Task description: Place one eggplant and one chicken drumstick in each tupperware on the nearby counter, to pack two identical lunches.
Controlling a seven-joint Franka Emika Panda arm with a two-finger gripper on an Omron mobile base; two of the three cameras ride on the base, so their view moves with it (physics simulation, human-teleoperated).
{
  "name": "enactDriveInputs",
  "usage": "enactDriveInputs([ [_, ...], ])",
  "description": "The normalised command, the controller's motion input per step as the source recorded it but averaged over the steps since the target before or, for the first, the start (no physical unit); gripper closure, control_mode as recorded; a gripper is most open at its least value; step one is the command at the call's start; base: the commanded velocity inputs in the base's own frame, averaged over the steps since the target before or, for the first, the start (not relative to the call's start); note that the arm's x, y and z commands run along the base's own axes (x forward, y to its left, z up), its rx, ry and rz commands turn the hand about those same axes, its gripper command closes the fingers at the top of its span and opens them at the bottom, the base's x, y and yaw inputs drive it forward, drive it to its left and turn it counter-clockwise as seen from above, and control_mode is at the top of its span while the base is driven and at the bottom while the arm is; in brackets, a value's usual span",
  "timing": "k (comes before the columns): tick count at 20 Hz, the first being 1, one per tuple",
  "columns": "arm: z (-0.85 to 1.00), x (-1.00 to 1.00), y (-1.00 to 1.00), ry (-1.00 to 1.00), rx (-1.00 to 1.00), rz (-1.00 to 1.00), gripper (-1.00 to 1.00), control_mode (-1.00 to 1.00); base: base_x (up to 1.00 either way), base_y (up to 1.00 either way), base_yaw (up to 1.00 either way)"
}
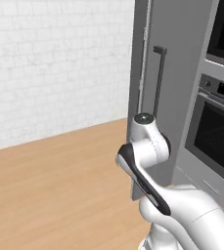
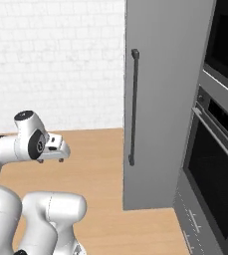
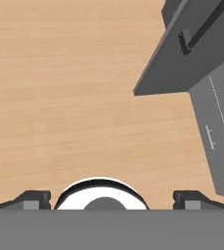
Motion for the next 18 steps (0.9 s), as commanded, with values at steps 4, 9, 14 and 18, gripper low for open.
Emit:
enactDriveInputs([
  [4, 0.00, 0.00, 0.00, 0.00, 0.00, 0.00, -1.00, 1.00, 1.00, 1.00, 0.08],
  [9, 0.00, 0.00, 0.00, 0.00, 0.00, 0.00, -1.00, 1.00, 1.00, 0.89, 0.09],
  [14, 0.00, 0.00, 0.00, 0.00, 0.00, 0.00, -1.00, 1.00, 1.00, 0.73, 0.01],
  [18, 0.00, 0.00, 0.00, 0.00, 0.00, 0.00, -1.00, 1.00, 0.08, -0.35, 0.29],
])
